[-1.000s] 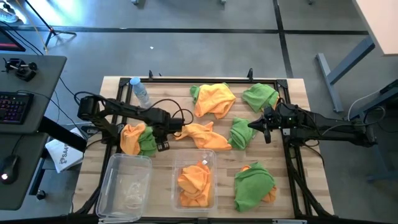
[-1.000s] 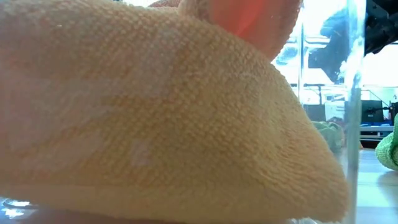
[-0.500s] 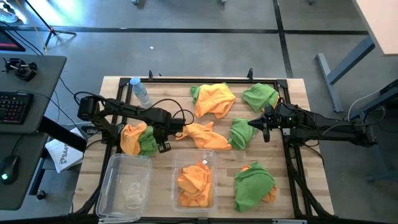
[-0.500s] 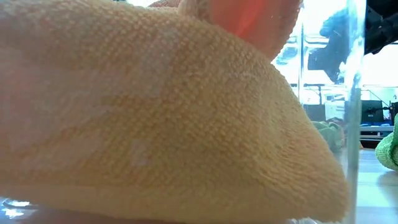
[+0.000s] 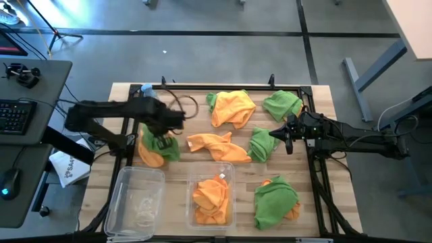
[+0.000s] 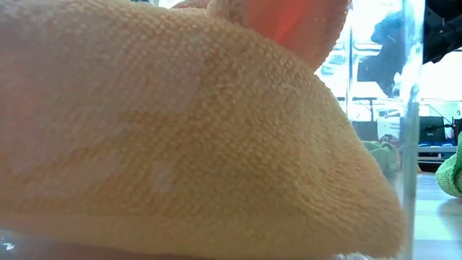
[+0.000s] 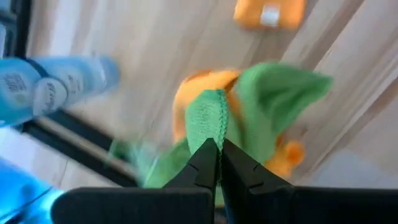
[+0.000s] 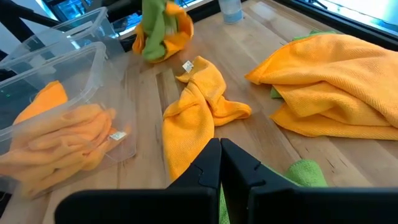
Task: Sort microfiber towel by color & place in baskets
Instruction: Put the green towel into the left transparent bin
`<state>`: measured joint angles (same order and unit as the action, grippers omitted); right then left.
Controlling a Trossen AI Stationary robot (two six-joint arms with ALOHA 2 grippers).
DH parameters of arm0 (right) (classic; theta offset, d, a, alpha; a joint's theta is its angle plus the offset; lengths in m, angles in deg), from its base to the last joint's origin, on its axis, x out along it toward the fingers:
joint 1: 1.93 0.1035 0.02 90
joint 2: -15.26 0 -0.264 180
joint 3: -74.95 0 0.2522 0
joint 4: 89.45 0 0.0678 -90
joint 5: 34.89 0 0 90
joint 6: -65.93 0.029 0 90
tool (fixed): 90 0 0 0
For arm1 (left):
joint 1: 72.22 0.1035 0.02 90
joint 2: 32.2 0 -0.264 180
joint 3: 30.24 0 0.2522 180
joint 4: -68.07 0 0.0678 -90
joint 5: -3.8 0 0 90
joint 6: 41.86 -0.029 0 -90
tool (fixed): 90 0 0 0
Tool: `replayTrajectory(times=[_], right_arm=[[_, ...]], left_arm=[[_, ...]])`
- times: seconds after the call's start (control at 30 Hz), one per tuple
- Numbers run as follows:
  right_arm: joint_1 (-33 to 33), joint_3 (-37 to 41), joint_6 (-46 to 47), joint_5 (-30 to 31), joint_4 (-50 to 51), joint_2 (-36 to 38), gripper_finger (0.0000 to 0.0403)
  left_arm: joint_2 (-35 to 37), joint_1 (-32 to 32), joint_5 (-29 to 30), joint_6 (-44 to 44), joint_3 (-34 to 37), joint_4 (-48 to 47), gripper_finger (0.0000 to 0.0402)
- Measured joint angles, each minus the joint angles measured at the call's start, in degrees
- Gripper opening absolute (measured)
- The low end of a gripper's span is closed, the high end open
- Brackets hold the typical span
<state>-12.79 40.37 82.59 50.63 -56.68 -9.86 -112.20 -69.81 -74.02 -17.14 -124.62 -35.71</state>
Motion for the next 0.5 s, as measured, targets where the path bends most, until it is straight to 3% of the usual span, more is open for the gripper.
replayTrajectory(times=[0.23,0.5], right_arm=[[0.0,0.0,-0.1,0.0,0.1,0.0,0.0000],[0.0,0.0,-0.1,0.0,0.1,0.0,0.0000]], left_arm=[[11.6,-0.5,4.8,9.4,-0.3,0.2,0.0000],[21.0,-2.3,9.2,10.4,-0.3,0.0,0.0000]])
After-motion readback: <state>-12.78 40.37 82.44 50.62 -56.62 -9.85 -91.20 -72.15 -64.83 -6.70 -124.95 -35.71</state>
